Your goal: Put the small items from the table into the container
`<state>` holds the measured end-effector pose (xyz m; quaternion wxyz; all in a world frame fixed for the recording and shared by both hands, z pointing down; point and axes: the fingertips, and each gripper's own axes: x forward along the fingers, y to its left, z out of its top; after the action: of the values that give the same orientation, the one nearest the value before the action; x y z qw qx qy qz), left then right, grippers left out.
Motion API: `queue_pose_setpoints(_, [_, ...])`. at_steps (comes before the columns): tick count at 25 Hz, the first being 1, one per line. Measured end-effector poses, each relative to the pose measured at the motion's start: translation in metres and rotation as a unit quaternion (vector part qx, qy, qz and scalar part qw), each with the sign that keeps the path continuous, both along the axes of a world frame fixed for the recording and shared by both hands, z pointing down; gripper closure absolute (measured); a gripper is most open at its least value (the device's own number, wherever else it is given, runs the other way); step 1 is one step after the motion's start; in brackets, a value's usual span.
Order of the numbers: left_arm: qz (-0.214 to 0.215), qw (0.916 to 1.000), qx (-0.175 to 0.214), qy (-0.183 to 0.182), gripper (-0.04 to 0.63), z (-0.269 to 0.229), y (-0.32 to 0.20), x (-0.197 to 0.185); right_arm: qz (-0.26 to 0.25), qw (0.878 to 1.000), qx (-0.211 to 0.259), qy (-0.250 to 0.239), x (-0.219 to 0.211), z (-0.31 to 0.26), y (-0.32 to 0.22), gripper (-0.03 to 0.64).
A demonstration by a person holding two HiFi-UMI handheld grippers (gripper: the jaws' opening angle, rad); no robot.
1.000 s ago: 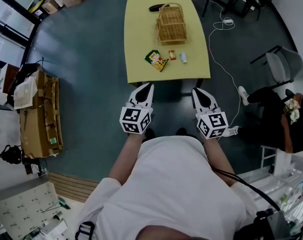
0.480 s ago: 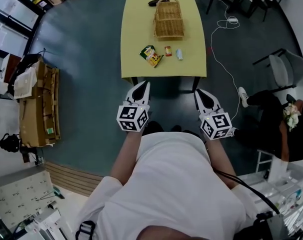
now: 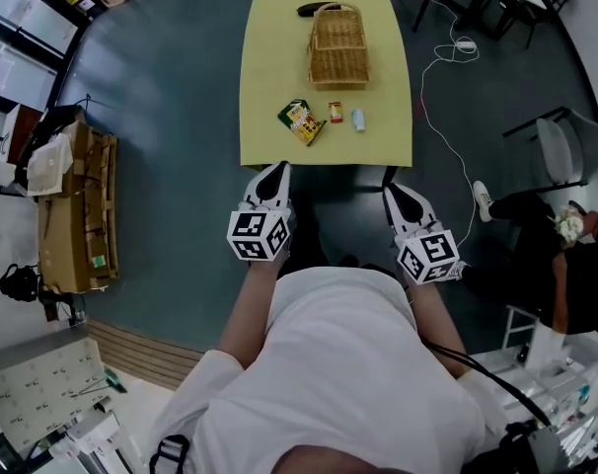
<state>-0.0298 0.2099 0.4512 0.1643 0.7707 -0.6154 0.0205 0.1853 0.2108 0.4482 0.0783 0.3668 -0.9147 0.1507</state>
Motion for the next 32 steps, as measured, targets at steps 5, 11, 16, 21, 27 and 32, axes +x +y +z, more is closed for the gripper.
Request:
queue_pose_setpoints(5, [0.004,1.0,-0.003,-0.001,0.588,0.014,-0.057,-0.037,0.005,1.0,-0.003,0.0,-0.031,0.009,-0.044,0.582])
queue_pose_setpoints(11, [0.039,0.9986,-0.033,-0.011,0.588,0.044,-0.13,-0.064,0.008,1.0,-0.014,0.013,-0.077,0.016,-0.111,0.562])
queue_pose_setpoints(16, [0.08,0.9949,-0.059,-0.016,0.588,0.066,-0.181,-0.089,0.038,0.999,-0.027,0.009,-0.108,0.018,-0.167,0.563])
queue_pose_setpoints(21, [0.121,0.9887,-0.086,-0.022,0.588,0.09,-0.207,-0.103,0.06,0.998,-0.034,0.004,-0.136,0.019,-0.2,0.563])
queue_pose_setpoints(27, [0.134,0.9765,-0.168,-0.001,0.586,0.16,-0.225,-0.084,0.069,0.996,-0.051,0.017,-0.128,0.029,-0.225,0.563])
queue_pose_setpoints(32, [0.129,0.9614,-0.243,0.007,0.586,0.229,-0.234,-0.058,0.075,0.994,-0.069,0.027,-0.111,0.037,-0.237,0.563])
